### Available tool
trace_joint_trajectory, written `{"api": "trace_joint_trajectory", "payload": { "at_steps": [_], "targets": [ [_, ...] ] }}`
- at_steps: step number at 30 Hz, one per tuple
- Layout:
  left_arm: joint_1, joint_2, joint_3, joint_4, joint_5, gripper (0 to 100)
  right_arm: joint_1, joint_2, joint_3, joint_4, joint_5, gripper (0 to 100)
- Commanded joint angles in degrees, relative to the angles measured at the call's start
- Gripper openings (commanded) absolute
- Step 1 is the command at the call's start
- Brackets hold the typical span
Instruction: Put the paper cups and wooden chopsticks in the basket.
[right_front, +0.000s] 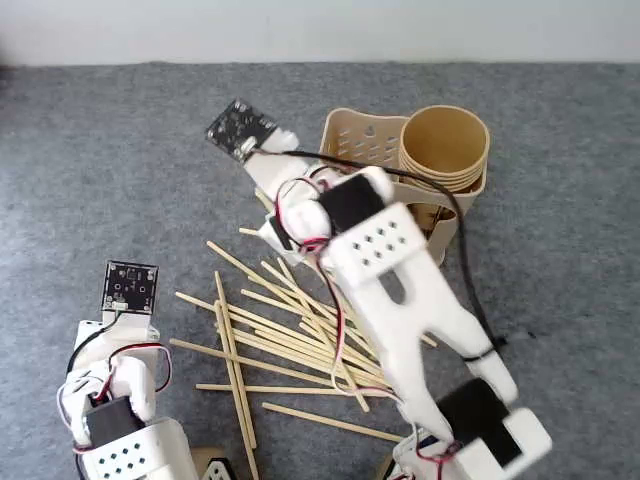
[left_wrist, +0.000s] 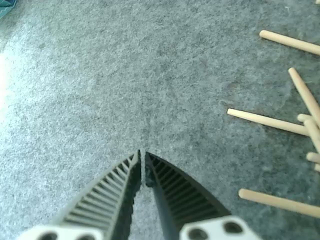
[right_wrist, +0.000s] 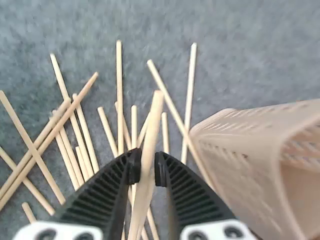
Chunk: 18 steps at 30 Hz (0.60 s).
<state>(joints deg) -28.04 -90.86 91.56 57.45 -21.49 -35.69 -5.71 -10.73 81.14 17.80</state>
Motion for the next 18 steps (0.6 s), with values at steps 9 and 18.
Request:
{"api": "trace_joint_trajectory", "payload": {
  "at_steps": [9, 18],
  "targets": [
    [0.4, -0.5, -0.3, -1.1, -0.4, 1, 2.5, -6.9, -21.3, 0.0, 0.4, 0.8],
    [0.4, -0.5, -0.3, -1.1, -0.4, 1, 6.9, -7.0, -31.6, 0.0, 0.4, 0.8]
  ]
}}
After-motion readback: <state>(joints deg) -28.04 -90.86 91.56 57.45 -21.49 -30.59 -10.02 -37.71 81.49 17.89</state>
